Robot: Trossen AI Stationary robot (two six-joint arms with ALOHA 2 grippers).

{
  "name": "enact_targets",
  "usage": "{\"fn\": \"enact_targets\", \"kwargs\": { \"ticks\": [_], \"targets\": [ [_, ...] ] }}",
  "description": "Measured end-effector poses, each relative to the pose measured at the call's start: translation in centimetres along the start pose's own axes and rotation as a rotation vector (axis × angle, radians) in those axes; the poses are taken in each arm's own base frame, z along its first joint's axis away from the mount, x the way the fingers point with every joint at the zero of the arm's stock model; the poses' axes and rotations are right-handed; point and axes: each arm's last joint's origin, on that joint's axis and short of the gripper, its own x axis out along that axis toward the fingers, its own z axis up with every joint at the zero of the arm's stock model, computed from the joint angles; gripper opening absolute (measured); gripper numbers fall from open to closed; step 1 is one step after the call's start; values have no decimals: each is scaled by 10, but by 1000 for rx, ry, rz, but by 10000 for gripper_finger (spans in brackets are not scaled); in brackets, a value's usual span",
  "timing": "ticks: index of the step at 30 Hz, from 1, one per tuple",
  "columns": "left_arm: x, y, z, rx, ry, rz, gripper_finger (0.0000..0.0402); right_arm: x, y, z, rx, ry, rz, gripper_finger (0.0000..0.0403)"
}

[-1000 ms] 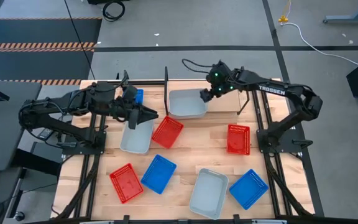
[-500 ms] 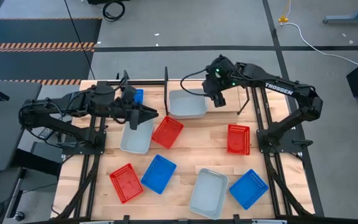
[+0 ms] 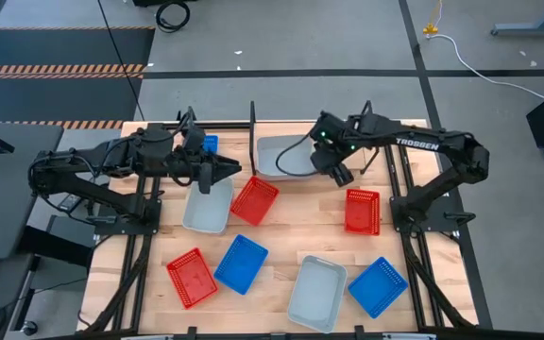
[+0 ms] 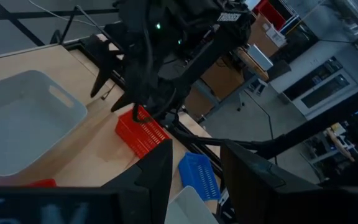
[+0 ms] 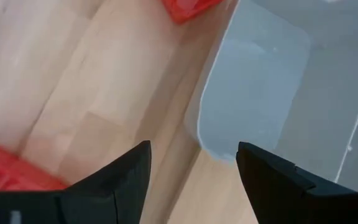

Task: Stack baskets on shelf by color
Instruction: Put the top right gray bin on the shelf

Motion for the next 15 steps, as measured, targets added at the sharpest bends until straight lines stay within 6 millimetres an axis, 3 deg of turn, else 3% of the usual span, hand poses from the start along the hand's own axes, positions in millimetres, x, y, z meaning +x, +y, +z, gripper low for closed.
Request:
{"fn": "enact_targets", "kwargs": {
  "ticks": [6,15],
  "targets": [
    [0,0,0,-2,1,1,142,22,9,3,-25,7,-76,240],
    [0,0,0,-29,4,-2,142,45,22,-11,43,74,-56,223]
  ]
}}
